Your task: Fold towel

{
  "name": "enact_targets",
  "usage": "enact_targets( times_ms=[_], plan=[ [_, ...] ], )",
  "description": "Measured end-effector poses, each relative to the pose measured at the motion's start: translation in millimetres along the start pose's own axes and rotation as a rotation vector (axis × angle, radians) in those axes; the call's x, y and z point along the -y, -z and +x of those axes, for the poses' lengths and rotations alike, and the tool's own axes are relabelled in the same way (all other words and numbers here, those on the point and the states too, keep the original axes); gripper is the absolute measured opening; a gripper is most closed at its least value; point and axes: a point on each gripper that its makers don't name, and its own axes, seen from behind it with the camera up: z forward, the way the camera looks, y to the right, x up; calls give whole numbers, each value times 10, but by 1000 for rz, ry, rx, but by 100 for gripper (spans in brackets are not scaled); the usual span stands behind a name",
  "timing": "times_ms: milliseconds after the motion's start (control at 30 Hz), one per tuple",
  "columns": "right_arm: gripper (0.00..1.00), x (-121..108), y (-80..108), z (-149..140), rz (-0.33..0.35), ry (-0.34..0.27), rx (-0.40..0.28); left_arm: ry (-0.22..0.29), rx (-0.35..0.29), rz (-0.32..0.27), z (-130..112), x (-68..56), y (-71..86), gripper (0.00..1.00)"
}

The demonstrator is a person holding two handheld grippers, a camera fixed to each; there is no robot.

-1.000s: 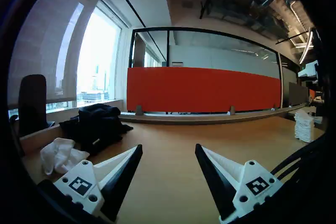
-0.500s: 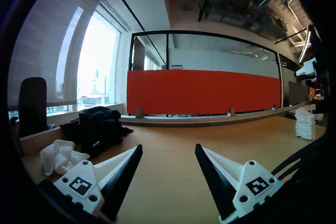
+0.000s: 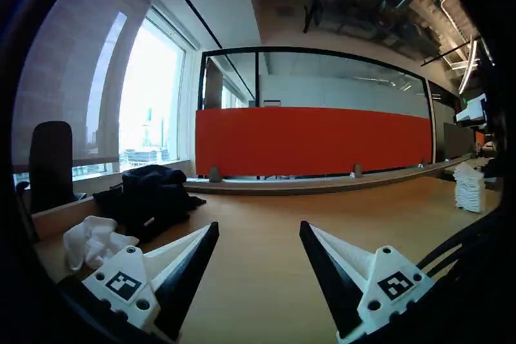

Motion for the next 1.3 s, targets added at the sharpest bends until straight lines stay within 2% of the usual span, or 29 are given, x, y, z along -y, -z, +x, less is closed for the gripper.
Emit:
enact_targets(
  times_ms=[367, 600, 800, 1067, 1300],
  plan=[
    [100, -100, 20, 60, 1, 22, -31, -1, 0, -1, -21, -6, -7, 94],
    [99, -153, 111, 54, 8, 27, -59, -1, -1, -1, -28, -11, -12, 94],
    [99, -244, 172, -74, 3, 39, -64, -1, -1, 0, -26, -14, -9, 94],
    [99, -324, 183, -408, -3, 65, -67, 0, -1, -1, -23, -21, -15, 94],
    [99, -432, 191, -598, -5, 56, -81, 0, -1, 0, -24, -24, -11, 94]
  ],
)
